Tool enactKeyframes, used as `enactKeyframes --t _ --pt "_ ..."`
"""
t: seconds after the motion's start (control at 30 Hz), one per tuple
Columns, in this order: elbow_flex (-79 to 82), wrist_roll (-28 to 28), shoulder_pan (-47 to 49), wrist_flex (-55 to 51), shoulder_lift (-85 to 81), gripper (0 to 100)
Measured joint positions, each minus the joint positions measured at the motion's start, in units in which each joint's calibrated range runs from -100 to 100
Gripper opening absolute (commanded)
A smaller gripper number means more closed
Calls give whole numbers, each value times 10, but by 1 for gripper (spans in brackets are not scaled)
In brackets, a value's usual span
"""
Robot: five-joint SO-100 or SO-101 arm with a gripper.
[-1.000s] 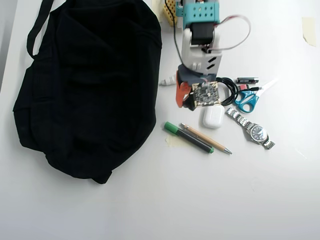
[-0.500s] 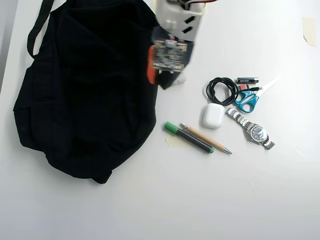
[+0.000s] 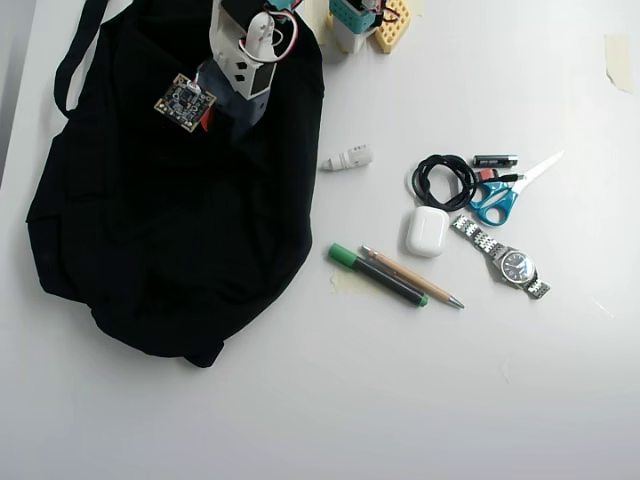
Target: Put the black bike light into the black bag
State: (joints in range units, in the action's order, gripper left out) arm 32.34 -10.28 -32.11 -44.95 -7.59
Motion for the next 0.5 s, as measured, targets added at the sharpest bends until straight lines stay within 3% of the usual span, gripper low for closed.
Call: enactKeyframes --t 0.1,0.2,0.33,0.4,0.5 --pt "15 -1 -38 66 53 4" --pt "15 -1 -46 74 66 24" --pt "15 -1 -50 74 67 40" --pt "15 -1 -50 72 67 41" --pt "-36 13 17 -60 13 42"
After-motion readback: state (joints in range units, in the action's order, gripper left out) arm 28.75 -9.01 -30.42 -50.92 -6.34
